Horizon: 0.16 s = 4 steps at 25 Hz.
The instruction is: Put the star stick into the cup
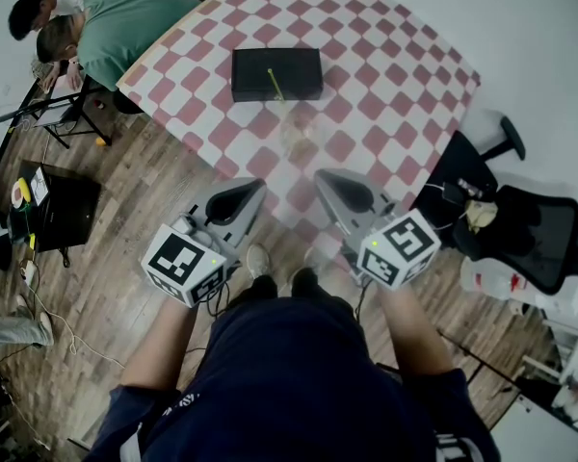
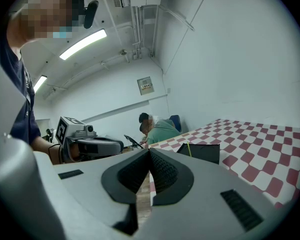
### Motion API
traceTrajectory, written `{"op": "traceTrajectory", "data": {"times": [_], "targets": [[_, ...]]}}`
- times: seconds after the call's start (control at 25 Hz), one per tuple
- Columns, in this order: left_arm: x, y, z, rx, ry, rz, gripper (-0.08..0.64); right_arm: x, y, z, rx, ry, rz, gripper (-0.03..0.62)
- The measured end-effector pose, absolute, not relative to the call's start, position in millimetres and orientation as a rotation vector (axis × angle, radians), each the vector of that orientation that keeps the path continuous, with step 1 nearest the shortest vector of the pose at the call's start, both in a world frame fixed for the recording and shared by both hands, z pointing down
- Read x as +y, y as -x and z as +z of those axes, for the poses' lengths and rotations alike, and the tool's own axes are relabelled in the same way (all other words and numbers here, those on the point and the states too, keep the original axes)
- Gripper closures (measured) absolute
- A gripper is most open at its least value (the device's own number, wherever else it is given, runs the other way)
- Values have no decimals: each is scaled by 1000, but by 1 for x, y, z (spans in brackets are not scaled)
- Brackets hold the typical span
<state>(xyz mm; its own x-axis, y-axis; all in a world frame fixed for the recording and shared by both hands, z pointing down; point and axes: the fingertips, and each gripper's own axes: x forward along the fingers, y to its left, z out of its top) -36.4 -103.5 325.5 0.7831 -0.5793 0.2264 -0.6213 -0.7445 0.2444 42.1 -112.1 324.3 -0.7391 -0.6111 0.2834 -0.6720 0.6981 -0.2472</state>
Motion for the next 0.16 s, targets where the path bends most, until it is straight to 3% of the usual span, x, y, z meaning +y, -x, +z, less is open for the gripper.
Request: {"op": "traceTrajectory", "data": {"times": [0.16], "targets": [[-103,37,325,-921,-2682,194,529,-112,-41,323,-2726,-1036,503,576]]}}
